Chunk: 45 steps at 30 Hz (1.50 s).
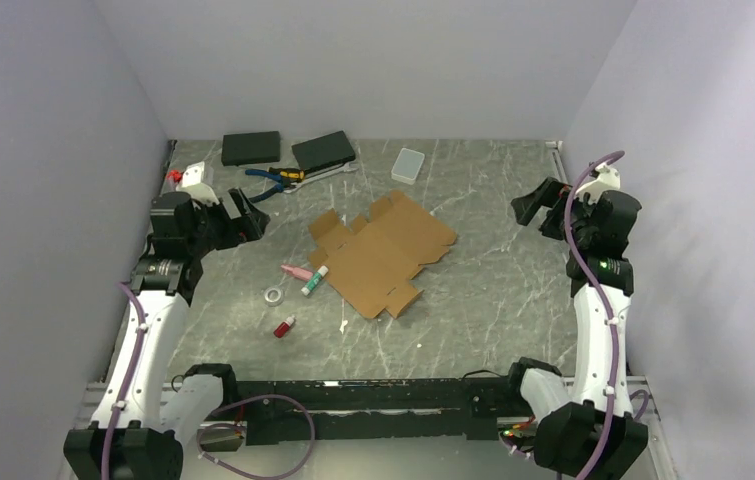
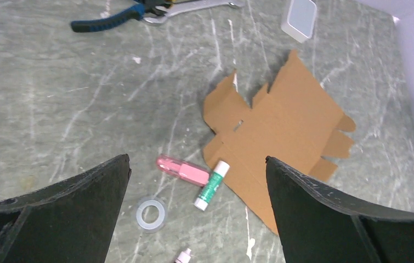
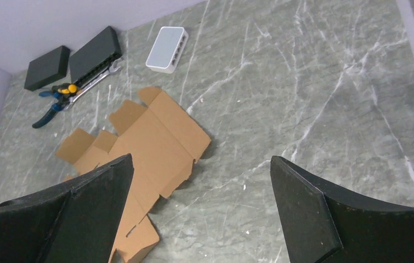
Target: Fold the paper box
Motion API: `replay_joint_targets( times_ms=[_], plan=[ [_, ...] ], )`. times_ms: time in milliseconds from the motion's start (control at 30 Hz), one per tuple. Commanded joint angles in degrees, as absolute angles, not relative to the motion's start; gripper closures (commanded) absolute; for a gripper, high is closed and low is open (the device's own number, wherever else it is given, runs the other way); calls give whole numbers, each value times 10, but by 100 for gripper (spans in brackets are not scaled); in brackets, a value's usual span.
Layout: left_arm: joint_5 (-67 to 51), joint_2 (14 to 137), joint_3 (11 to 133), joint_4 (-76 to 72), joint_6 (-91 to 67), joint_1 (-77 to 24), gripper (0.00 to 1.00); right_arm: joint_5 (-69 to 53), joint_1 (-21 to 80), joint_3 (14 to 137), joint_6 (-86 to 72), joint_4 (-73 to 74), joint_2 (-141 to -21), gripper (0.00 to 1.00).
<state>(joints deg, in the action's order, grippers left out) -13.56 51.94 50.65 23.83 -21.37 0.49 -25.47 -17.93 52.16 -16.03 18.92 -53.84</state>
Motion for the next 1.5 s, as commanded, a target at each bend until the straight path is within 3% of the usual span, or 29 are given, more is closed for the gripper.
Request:
replay_joint_targets(
  times_ms=[0, 300, 500, 600, 1033, 1467],
  plan=[
    [-216, 533, 528, 225, -232, 3, 1, -302, -183, 511, -165, 159, -527, 0],
    [-258, 543, 526, 217, -242, 3, 1, -385, -182, 485, -99, 143, -528, 0],
    [-348, 561, 515, 192, -269, -16, 1, -645, -176, 458, 101, 177, -527, 0],
    [-357, 566, 507, 194, -291, -34, 1, -688, -169, 459, 180, 236, -528, 0],
    [-203, 628, 441, 143, -315, -213, 1, -685, -142, 455, 296, 316, -543, 0],
    [-170, 681, 411, 89, -296, -221, 5, -667, -134, 450, 288, 310, -552, 0]
  ],
)
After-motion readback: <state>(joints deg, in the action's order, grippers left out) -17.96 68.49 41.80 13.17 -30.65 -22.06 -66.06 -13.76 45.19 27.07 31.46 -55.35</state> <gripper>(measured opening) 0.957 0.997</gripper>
